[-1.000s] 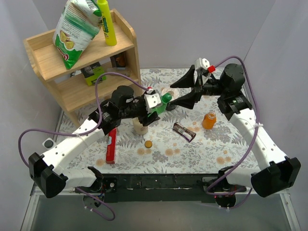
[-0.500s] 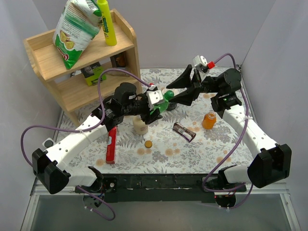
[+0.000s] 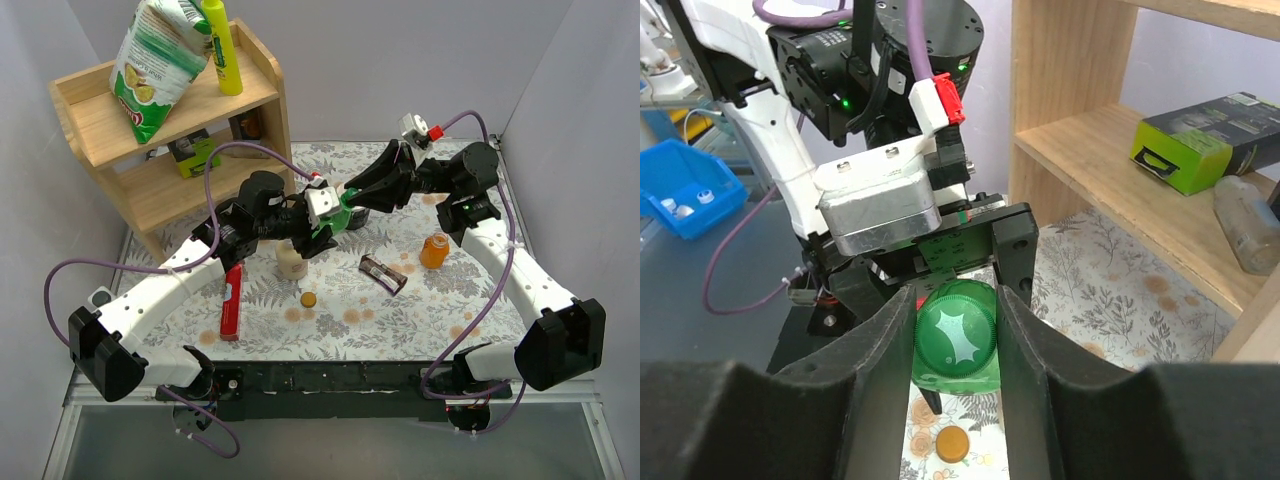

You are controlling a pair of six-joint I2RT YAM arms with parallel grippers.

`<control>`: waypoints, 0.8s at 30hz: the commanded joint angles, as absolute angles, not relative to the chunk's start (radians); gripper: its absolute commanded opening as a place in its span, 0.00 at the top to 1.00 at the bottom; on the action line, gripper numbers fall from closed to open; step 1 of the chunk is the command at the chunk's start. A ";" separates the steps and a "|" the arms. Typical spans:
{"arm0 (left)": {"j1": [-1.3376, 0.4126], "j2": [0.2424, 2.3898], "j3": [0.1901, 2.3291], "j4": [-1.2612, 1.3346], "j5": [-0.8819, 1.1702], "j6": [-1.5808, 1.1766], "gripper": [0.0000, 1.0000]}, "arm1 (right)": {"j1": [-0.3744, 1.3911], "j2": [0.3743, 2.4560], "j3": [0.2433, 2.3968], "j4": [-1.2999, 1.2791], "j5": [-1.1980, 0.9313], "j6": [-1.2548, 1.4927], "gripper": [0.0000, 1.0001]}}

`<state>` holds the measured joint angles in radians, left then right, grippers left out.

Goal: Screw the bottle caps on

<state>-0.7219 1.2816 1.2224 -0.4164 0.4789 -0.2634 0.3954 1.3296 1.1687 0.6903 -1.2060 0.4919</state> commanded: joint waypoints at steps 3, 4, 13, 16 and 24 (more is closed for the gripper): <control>-0.718 1.256 1.236 -0.361 0.494 -0.271 1.00 | 0.408 1.315 1.144 0.630 -1.135 0.448 0.55; -0.718 1.256 1.236 -0.359 0.495 -0.273 1.00 | 0.408 1.316 1.143 0.627 -1.131 0.448 0.55; -0.718 1.262 1.229 -0.344 0.488 -0.279 1.00 | 0.408 1.316 1.147 0.607 -1.103 0.456 0.66; -0.719 1.272 1.223 -0.334 0.474 -0.281 1.00 | 0.408 1.316 1.167 0.580 -1.089 0.454 0.69; -0.785 1.264 1.164 -0.146 0.177 -0.327 1.00 | 0.422 1.307 1.250 0.266 -0.795 0.380 0.99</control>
